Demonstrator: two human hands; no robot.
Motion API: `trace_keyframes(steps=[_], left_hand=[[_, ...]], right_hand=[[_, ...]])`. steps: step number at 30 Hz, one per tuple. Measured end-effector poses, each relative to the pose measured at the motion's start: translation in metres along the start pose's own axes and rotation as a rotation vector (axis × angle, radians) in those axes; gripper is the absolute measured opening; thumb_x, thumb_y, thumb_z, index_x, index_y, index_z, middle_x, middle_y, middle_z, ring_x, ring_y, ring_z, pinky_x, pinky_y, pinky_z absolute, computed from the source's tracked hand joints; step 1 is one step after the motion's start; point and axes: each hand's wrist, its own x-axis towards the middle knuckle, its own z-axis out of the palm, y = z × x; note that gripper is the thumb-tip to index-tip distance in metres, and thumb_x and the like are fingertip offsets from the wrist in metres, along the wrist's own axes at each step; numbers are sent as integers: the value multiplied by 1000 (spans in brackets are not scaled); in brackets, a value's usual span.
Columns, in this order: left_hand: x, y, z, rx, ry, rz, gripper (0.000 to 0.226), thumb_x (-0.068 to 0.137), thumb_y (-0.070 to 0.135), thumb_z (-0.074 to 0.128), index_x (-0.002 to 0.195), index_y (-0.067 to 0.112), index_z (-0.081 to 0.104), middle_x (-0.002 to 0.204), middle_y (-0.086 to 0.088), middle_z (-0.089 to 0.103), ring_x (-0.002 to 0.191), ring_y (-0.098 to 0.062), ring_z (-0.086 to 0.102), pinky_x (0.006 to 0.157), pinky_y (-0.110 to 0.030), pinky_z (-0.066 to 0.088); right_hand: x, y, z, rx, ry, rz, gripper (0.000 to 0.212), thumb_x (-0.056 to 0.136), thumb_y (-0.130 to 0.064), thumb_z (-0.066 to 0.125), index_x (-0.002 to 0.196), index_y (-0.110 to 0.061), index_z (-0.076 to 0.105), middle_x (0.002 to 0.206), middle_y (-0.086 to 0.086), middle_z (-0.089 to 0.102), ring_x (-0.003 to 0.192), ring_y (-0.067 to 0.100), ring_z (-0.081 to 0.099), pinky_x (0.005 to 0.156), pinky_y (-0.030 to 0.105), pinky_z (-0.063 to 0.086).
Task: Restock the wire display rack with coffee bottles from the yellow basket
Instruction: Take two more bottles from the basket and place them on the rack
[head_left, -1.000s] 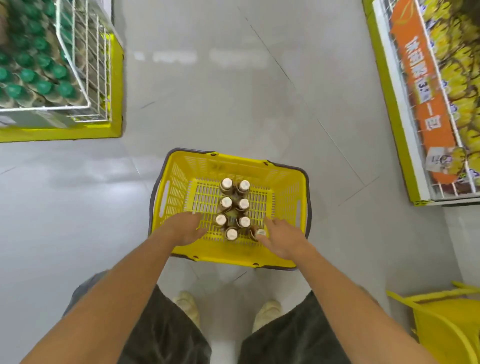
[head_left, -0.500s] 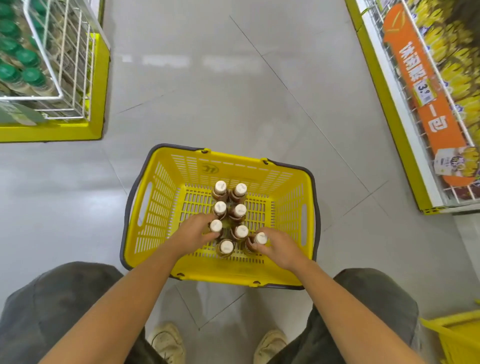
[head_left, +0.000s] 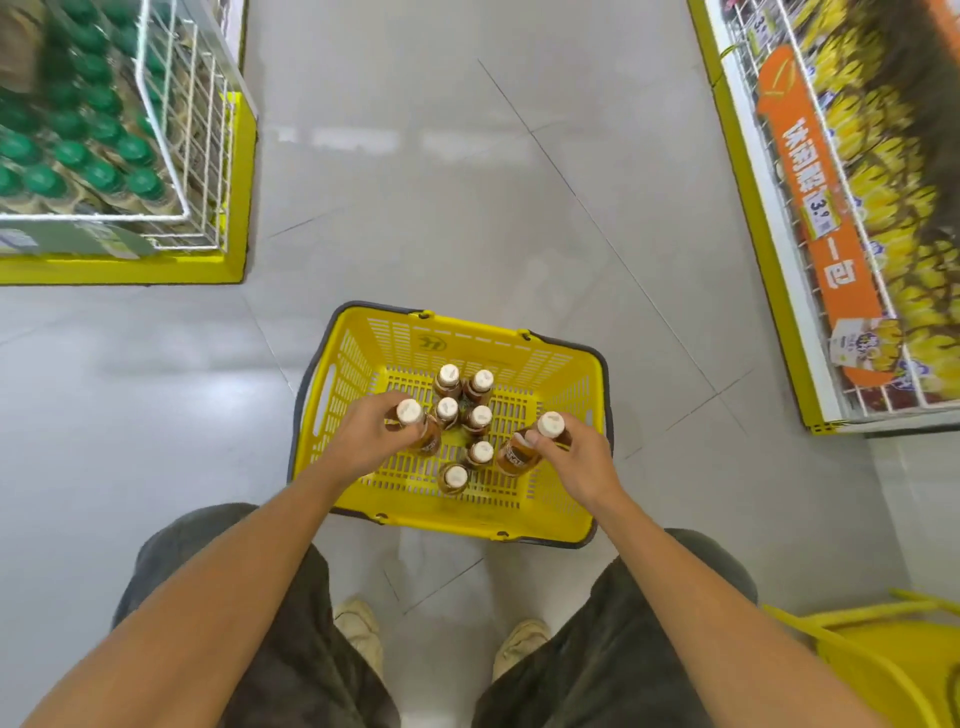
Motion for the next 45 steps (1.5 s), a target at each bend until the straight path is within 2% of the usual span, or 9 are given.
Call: trace_keyframes(steps=[6,12,18,24,27,31,35,39,45], left_hand=[[-80,204,-151,-95,47,50,14,78,8,76,84,20,73,75,7,70,71,3,59,68,-19,51],[-182,423,-320,-115,140,123,17,80,3,77,97,9,76,92,-11,76,81,-12,66,79,-36,59],[-266,540,-435,-228,357,225,17,84,5,79,97,15,78,89,4,78,81,-2,69,75,-15,53],[-344,547,-508,-277,560,250,12,87,12,79,99,9,79,81,7,75,73,2,65,67,-13,49],[-372,527,-560,-254,567,237,16,87,16,79,99,6,80,89,-14,79,77,-8,66,71,-26,52],[-412,485,-637,-218,609,202,24,85,27,82,95,6,79,97,-27,74,83,-16,65,75,-43,52],[-454,441,-714,-238,682,163,30,78,36,85,93,10,80,93,-15,78,79,-9,69,74,-36,53],[-476,405,-784,-327,739,155,26,76,27,89,95,11,81,93,-18,79,83,-18,71,81,-45,56],[-459,373,-880,-351,854,151,22,73,22,91,91,15,81,87,-10,80,78,-15,71,67,-29,58]], right_hand=[[-69,-235,-101,8,-54,-174,11,91,-21,82,98,-15,77,93,0,76,81,2,65,75,16,50],[-158,-502,-193,-17,-201,-413,17,91,-21,81,104,-10,77,100,8,80,94,17,73,90,40,57],[-209,-671,-223,-18,-351,-650,10,90,-28,82,89,-19,78,79,-15,70,76,-1,60,73,26,48],[-254,-768,-171,-38,-578,-757,23,93,-30,79,105,-10,81,100,9,82,94,21,77,91,53,62],[-275,-813,-128,-89,-682,-843,28,94,-32,78,115,-14,81,97,-5,83,96,8,77,80,31,64],[-307,-877,-61,-139,-736,-931,39,92,-41,78,104,-5,79,78,-4,70,74,7,62,68,30,46],[-335,-938,11,-123,-750,-972,37,95,-36,77,101,1,77,71,-5,63,64,6,54,63,24,40],[-351,-994,74,-114,-780,-1034,8,99,-27,74,91,-29,77,64,-28,68,59,-13,61,56,3,42],[-338,-1072,152,-107,-752,-1013,7,98,-31,74,91,-32,73,73,-27,74,70,-11,69,61,8,47]])
